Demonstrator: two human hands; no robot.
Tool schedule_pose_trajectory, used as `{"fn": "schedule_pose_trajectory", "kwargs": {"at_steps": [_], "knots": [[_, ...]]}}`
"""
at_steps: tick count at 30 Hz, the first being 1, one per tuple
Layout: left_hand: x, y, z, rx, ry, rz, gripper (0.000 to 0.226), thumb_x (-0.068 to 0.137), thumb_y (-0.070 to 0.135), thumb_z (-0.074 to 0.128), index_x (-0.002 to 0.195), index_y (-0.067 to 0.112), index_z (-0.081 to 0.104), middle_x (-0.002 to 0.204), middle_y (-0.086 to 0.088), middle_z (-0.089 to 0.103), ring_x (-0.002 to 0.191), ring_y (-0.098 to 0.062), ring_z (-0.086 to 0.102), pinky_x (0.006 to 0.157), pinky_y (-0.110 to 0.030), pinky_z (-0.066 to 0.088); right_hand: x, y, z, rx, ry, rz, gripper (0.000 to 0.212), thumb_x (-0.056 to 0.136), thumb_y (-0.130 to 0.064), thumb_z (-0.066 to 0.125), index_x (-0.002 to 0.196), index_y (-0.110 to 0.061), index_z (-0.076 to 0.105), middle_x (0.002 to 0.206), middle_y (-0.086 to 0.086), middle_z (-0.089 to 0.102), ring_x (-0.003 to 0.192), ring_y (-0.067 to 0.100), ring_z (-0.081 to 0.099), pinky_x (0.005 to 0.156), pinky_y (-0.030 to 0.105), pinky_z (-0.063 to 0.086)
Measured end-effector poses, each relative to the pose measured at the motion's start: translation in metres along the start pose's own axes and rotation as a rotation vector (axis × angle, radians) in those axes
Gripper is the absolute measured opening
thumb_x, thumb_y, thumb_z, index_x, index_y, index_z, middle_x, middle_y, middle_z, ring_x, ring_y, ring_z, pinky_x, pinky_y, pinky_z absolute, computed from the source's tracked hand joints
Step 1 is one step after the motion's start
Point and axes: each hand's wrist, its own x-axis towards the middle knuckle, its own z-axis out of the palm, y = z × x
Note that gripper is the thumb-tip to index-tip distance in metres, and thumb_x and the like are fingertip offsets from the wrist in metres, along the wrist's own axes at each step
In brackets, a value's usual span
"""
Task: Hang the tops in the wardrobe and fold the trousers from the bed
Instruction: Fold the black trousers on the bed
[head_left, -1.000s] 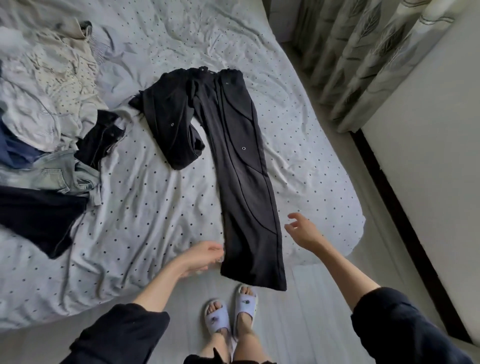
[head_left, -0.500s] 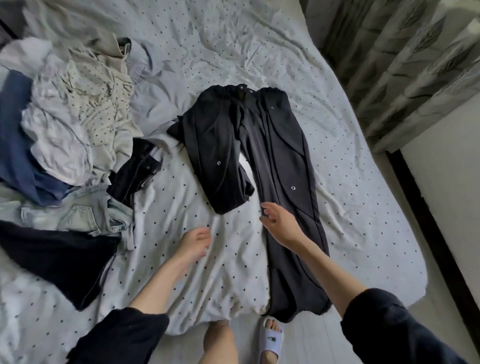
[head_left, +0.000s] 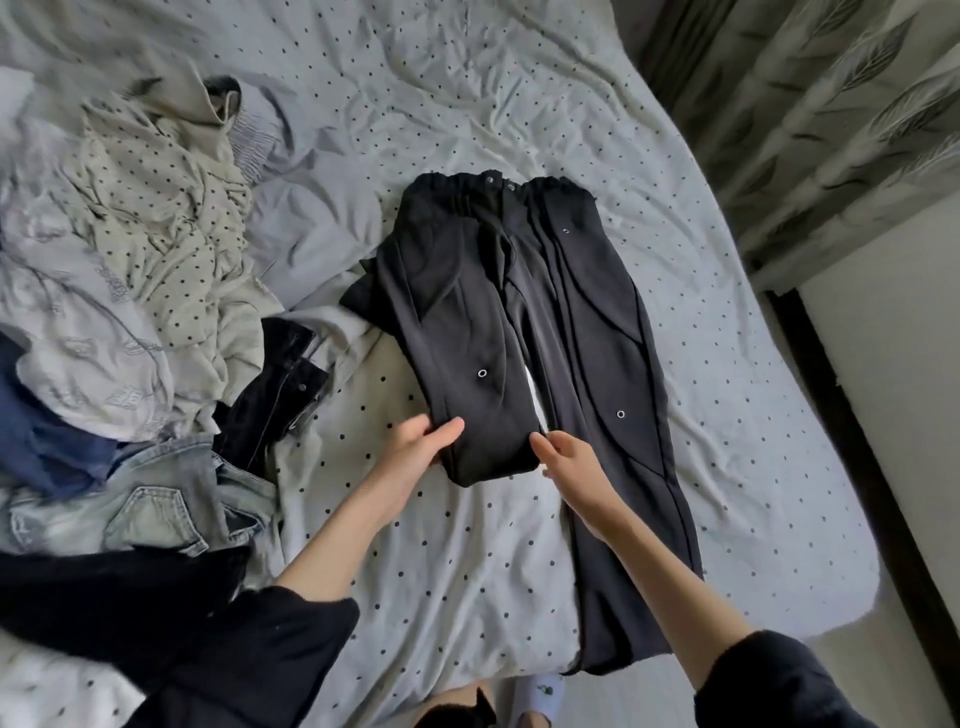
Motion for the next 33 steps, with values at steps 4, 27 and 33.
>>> {"fn": "schedule_pose_trajectory", "kwargs": {"at_steps": [4,27,33], "knots": [[-0.032,0.016,0.0,0.217,-0.074,0.117,0.011,0.088,0.019,0.063,0.098,0.021,0.067,0.097,0.006,0.073,0.093,-0.008,0.066,0.083,-0.021,0.05,-0.01,-0.012,-0.009,0.153,-0.07,-0.039,0.031,0.088,-0.029,0.063,0.069,-0.016,0.044,0.063,-0.008,0.043,0.053,0.0,0.042,0.058,0.012,0.037],[-0.152,0.031,0.042,0.18,-0.029,-0.03,0.015,0.093,0.012,0.054,0.102,0.008,0.066,0.098,-0.009,0.067,0.088,-0.019,0.063,0.081,-0.032,0.055,-0.12,-0.026,-0.046,-0.179,0.069,-0.307,0.04,0.086,-0.017,0.057,0.047,-0.012,0.047,0.077,-0.002,0.04,0.08,0.011,0.036,0.069,0.023,0.027],[-0.151,-0.004,0.05,0.173,0.067,0.03,0.035,0.095,0.007,0.045,0.129,0.016,0.048,0.117,-0.003,0.055,0.103,-0.017,0.052,0.093,-0.033,0.043,-0.132,-0.021,-0.056,-0.18,0.139,-0.432,0.044,0.091,-0.013,0.055,0.05,-0.013,0.04,0.083,-0.002,0.043,0.096,0.015,0.036,0.079,0.019,0.029]]}}
